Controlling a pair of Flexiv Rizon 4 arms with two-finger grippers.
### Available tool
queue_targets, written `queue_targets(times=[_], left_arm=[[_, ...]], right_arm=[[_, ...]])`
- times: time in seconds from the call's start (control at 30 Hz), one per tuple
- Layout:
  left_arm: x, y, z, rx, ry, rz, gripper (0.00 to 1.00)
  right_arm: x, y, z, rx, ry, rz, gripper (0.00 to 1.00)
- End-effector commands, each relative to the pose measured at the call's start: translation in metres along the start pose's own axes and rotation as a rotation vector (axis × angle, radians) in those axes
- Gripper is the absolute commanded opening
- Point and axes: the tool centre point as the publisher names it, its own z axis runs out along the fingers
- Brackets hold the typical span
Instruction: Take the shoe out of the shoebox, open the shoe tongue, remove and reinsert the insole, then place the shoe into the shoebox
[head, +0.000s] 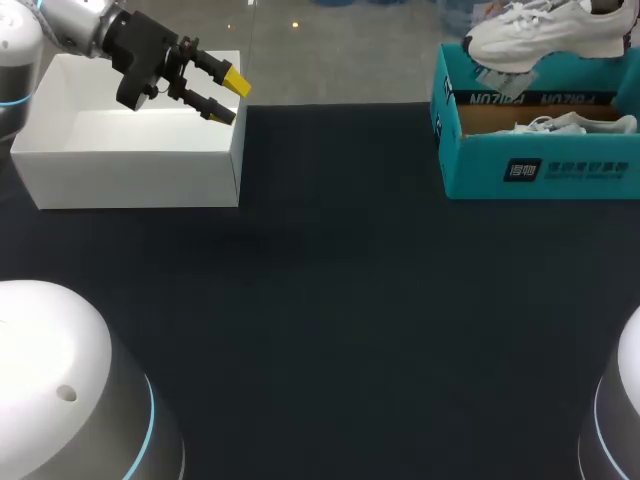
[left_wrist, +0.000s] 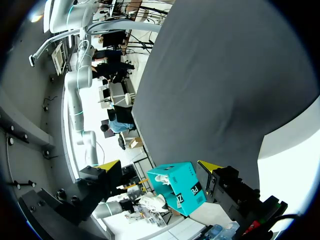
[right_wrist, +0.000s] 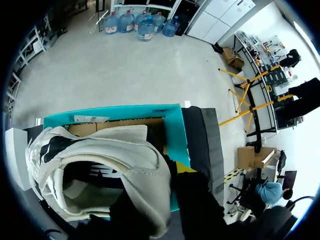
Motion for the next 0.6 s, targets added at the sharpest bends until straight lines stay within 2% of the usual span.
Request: queue_targets(times=[0.03, 0.33, 0.6], left_arm=[[0.0, 0.0, 0.0, 0.001, 0.003, 0.001, 1.0], [0.0, 0.0, 0.0, 0.001, 0.003, 0.001, 1.0], [0.0, 0.0, 0.0, 0.001, 0.003, 0.001, 1.0]], right_arm=[[0.003, -0.001, 0.022, -0.015, -0.003, 0.055, 0.0], [0.017, 0.006, 0.062, -0.016, -0.026, 0.057, 0.0], [0.019, 0.004, 0.093, 0.006, -0.007, 0.078, 0.0]])
